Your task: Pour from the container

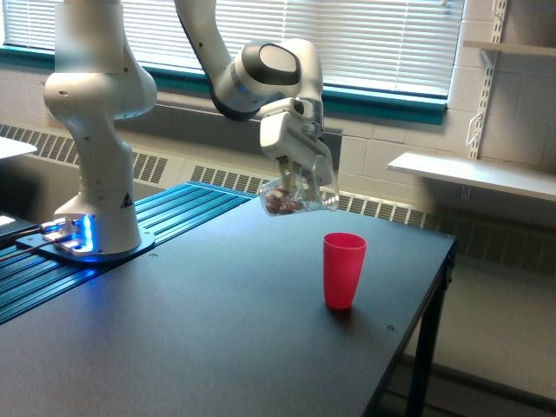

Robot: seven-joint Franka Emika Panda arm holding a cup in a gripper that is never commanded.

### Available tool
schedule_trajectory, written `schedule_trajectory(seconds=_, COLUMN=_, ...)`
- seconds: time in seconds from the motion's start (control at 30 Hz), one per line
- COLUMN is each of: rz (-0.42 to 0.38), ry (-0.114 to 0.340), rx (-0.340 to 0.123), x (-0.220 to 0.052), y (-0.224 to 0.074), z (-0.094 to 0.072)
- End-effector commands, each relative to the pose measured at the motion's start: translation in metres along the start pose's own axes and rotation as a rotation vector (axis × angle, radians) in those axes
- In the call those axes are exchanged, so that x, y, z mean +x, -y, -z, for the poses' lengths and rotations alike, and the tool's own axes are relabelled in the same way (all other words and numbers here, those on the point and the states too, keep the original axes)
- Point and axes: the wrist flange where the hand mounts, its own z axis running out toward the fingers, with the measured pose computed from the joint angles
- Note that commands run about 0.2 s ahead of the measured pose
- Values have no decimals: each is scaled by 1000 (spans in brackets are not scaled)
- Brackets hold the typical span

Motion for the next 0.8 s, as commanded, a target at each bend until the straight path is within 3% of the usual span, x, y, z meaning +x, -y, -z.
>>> schedule_trajectory(seconds=0.03, rz=103, ry=-8, rx=-25, x=7, y=-6, z=-8)
schedule_trajectory(seconds=0.07, rz=111, ry=-4, rx=-29, x=7, y=-5, z=-9)
schedule_trajectory(seconds=0.13, rz=208, ry=-49, rx=-22, x=2, y=-7, z=-13)
schedule_trajectory(seconds=0.3, rz=326, ry=-94, rx=-15, x=4, y=-17, z=-22)
schedule_trajectory(seconds=0.5, rz=403, ry=-175, rx=-31, x=12, y=-26, z=-31)
schedule_trajectory(seconds=0.8, rz=582, ry=-319, rx=0, x=21, y=-20, z=-26)
